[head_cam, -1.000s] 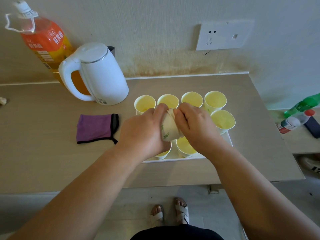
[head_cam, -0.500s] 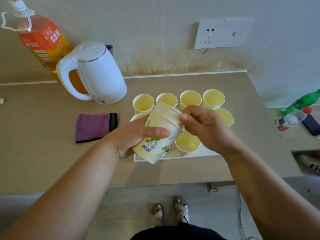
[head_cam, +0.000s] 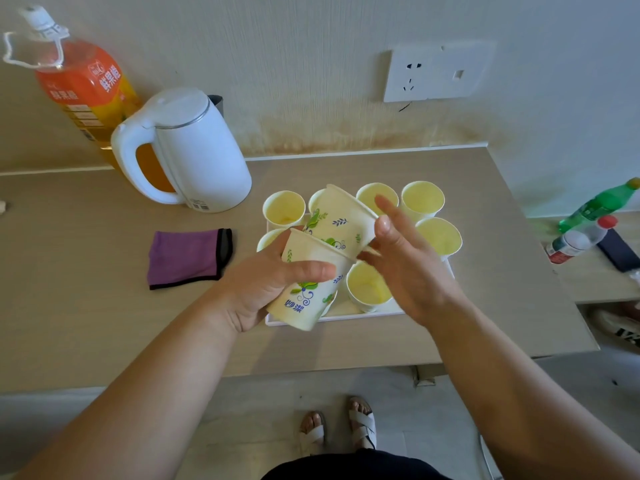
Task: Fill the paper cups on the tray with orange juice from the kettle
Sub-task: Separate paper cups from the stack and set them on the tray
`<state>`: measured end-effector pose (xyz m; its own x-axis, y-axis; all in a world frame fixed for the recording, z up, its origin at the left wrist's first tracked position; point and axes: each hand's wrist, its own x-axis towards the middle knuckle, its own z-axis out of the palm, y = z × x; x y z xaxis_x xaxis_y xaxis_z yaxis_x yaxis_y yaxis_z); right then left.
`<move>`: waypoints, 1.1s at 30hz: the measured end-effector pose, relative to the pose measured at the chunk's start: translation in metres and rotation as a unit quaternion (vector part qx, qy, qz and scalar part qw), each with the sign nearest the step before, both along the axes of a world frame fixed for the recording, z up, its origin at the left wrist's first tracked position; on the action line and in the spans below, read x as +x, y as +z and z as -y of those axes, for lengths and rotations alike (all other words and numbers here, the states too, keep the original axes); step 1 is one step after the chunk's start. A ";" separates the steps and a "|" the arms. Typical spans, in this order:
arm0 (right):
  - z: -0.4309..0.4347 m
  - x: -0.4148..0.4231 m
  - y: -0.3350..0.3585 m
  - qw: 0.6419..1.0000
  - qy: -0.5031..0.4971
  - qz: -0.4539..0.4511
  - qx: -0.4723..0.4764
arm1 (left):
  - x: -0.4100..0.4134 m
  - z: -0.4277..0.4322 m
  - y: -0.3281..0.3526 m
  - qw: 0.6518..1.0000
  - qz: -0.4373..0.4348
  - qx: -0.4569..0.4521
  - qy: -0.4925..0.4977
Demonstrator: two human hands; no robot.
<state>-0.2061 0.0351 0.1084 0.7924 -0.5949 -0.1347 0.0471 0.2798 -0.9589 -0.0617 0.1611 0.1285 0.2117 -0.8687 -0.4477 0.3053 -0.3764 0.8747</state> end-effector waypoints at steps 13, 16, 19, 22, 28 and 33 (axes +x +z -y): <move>0.040 -0.057 -0.024 0.971 -0.225 0.049 -0.069 | 0.001 0.019 -0.005 0.998 0.033 -0.018 0.050; 0.031 -0.076 -0.055 0.962 -0.248 -0.036 -0.111 | -0.003 0.026 -0.009 0.997 0.030 -0.028 0.065; 0.020 -0.082 -0.074 0.947 -0.249 -0.118 -0.167 | -0.005 0.032 -0.013 0.996 0.032 -0.022 0.074; 0.019 -0.081 -0.081 0.935 -0.256 -0.144 -0.199 | -0.005 0.035 -0.013 0.996 0.049 -0.016 0.076; 0.022 -0.083 -0.096 0.931 -0.237 -0.165 -0.224 | -0.002 0.035 -0.017 0.996 0.044 -0.015 0.077; 0.023 -0.081 -0.103 0.935 -0.204 -0.193 -0.218 | -0.003 0.035 -0.018 0.995 0.056 -0.004 0.079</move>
